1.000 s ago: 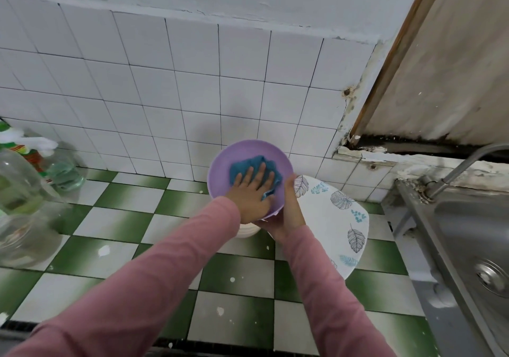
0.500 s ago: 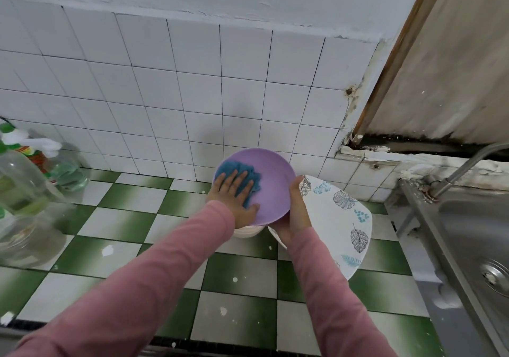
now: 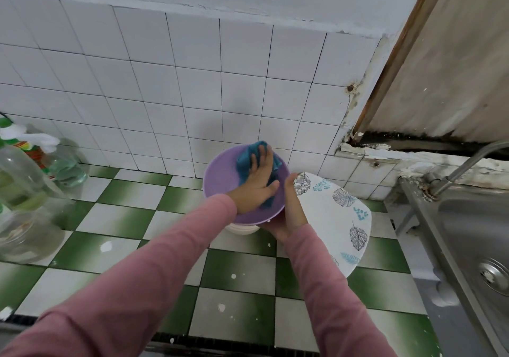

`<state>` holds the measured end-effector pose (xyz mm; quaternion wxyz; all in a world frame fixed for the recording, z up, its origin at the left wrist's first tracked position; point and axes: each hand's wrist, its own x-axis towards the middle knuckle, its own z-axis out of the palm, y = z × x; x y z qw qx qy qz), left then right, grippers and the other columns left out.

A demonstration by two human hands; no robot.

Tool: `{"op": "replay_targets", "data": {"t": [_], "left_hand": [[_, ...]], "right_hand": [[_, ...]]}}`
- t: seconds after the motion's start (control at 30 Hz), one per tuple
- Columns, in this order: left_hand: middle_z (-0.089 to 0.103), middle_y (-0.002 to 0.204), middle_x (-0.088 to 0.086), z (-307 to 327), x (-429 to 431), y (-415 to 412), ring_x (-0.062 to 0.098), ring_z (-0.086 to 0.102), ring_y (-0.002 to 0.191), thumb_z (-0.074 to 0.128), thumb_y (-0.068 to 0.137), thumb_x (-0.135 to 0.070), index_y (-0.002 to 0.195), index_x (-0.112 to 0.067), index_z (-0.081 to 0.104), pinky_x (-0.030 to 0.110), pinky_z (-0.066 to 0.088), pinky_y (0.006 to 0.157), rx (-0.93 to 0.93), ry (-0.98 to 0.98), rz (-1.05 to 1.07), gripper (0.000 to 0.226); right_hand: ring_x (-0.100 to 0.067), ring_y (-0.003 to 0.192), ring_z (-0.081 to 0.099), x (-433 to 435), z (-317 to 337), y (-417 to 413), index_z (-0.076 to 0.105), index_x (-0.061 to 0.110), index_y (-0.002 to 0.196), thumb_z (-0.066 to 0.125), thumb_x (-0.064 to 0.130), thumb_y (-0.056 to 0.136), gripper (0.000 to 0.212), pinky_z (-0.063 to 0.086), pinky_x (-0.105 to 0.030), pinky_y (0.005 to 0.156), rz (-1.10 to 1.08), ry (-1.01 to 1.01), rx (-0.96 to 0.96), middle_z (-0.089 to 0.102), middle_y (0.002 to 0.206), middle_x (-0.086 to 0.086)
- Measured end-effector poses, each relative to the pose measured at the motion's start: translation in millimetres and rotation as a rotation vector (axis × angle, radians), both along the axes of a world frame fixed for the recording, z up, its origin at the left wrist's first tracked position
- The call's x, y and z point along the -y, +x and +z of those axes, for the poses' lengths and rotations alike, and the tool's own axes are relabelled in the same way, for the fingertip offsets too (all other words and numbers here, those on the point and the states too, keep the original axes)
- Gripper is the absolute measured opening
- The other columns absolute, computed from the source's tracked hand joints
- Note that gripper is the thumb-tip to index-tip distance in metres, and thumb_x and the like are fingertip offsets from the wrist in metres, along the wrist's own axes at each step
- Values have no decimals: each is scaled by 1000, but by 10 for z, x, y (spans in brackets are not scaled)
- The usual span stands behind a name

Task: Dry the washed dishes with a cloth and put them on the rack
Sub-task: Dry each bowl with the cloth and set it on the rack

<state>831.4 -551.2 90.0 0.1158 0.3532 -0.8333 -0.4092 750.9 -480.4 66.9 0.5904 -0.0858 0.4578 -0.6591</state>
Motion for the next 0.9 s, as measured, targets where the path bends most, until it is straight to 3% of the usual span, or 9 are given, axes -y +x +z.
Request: {"op": "replay_targets", "data": {"t": [0.1,0.17,0.27,0.33,0.47,0.57,0.63,0.73,0.9], "left_hand": [[-1,164,-5,186,-91,-16,18,4,150,30,108,-27,152,-41,2,39,4,123,-108,296,-80,55],[22,149,-6,251,-117,-52,19,27,136,38,105,-39,142,-51,22,36,13,121,-67,504,-58,43],[36,145,-4,182,-42,-43,20,39,128,67,73,-60,143,-46,39,41,19,120,-36,765,-25,76],[53,133,-4,171,-25,27,17,49,120,63,83,-58,134,-35,52,39,27,115,142,602,-81,57],[63,124,11,110,-20,134,32,55,121,48,97,-50,121,-17,61,40,38,105,414,166,-114,43],[18,163,4,-60,-15,234,27,11,151,22,104,-45,155,-21,26,48,1,122,831,-127,-176,56],[-5,165,-5,-163,30,336,20,-9,152,10,103,-44,158,-28,2,47,-11,121,945,-437,-212,58],[-17,163,-1,-277,106,446,24,-23,148,5,102,-46,157,-26,-7,48,-19,118,880,-784,-221,60],[-8,163,-6,-262,141,522,25,-21,147,1,95,-51,157,-31,8,44,-20,115,605,-843,-389,66]], "right_hand": [[-18,88,64,-6,27,-34,61,28,96,44,61,96,37,51,-37,72,-40,-22,109,76,96,-2],[-20,84,63,13,36,-65,59,29,92,49,59,95,32,50,-36,66,-112,-32,180,76,76,0],[-27,93,64,44,39,-136,60,26,103,51,67,88,44,54,-41,70,-120,-12,151,76,85,-6],[-36,108,64,62,11,-215,57,21,123,52,78,76,74,56,-51,86,-61,27,105,69,115,-16],[-35,111,66,93,-3,-315,52,24,138,56,89,60,102,59,-49,84,-15,34,-87,67,126,-12],[-32,113,66,87,-16,-301,51,31,138,60,92,50,107,53,-55,96,-15,11,-176,68,126,-5],[-31,112,67,64,9,-258,51,32,137,51,87,61,93,50,-58,98,-26,-1,-200,69,124,-3],[-30,111,67,38,-6,-235,50,31,139,48,81,68,87,52,-54,98,-27,-17,-176,70,123,-4],[-29,111,68,-6,-97,-280,54,23,138,42,82,77,85,56,-44,91,-13,15,-127,70,123,-8]]}}
